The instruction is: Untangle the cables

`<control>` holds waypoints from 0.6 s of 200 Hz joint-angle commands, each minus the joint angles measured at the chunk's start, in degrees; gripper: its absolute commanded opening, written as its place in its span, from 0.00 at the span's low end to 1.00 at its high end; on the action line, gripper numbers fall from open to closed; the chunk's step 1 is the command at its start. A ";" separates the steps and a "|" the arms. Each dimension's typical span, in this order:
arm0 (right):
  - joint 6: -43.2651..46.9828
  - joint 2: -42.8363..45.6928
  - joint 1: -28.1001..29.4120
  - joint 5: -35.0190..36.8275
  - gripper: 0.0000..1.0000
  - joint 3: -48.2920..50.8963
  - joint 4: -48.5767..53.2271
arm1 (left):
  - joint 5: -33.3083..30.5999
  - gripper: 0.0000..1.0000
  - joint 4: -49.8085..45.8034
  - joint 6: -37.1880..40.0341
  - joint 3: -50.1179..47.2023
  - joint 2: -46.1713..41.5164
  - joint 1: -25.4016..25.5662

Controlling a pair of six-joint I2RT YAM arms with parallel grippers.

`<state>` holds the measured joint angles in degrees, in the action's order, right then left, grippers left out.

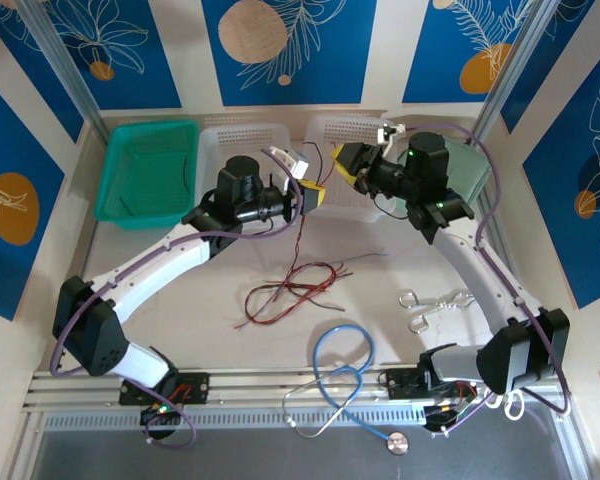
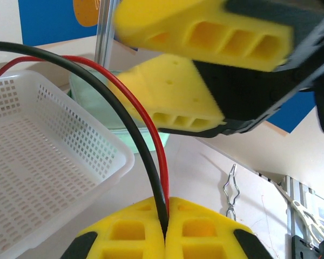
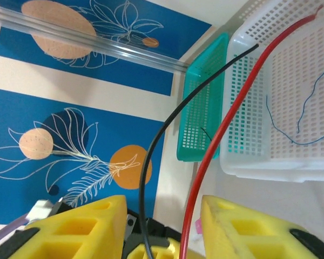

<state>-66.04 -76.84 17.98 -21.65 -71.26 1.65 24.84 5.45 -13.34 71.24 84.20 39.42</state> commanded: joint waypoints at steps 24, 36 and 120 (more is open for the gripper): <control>-0.40 -1.90 1.42 -0.79 0.07 -2.58 -3.74 | -0.25 0.00 0.10 0.25 -1.39 -3.17 0.48; -0.33 -1.92 1.70 -0.64 0.00 -2.39 -4.49 | -0.36 0.00 -0.39 0.19 -1.41 -3.26 0.48; 3.05 -0.75 2.51 0.33 0.00 -2.57 -3.83 | 0.08 0.60 2.76 -3.08 -3.38 -4.66 -0.25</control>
<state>-65.10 -78.72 19.94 -21.43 -72.23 -1.32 23.42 5.08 -13.91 69.23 81.73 39.44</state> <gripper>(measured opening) 0.046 0.504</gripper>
